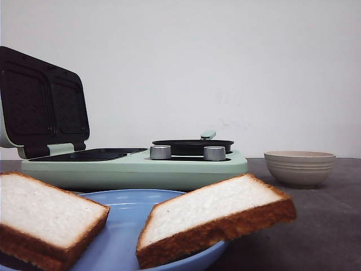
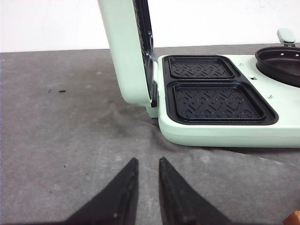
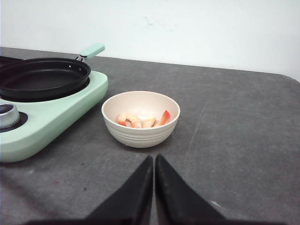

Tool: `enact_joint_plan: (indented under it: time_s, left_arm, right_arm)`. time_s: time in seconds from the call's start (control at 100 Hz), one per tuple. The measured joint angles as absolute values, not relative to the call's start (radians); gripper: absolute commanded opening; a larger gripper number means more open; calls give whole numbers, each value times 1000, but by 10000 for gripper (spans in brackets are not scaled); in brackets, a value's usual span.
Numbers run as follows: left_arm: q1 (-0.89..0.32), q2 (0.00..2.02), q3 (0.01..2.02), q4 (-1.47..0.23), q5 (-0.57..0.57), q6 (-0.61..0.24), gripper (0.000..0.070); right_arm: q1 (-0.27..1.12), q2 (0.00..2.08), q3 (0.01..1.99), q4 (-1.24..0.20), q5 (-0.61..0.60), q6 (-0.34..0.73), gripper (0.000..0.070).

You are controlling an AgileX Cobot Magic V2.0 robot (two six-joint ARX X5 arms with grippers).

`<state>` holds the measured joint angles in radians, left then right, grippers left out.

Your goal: Make breakfast with bread and shrimp

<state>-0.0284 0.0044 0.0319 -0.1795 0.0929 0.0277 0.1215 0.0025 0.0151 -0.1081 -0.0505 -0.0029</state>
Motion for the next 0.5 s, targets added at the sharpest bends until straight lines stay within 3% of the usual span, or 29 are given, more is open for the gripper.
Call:
enact_joint_plan:
  time_s: [0.5]
  left_arm:
    - [-28, 4, 32, -179, 93, 28, 4]
  right_arm:
    - [122, 2, 15, -108, -52, 31, 0]
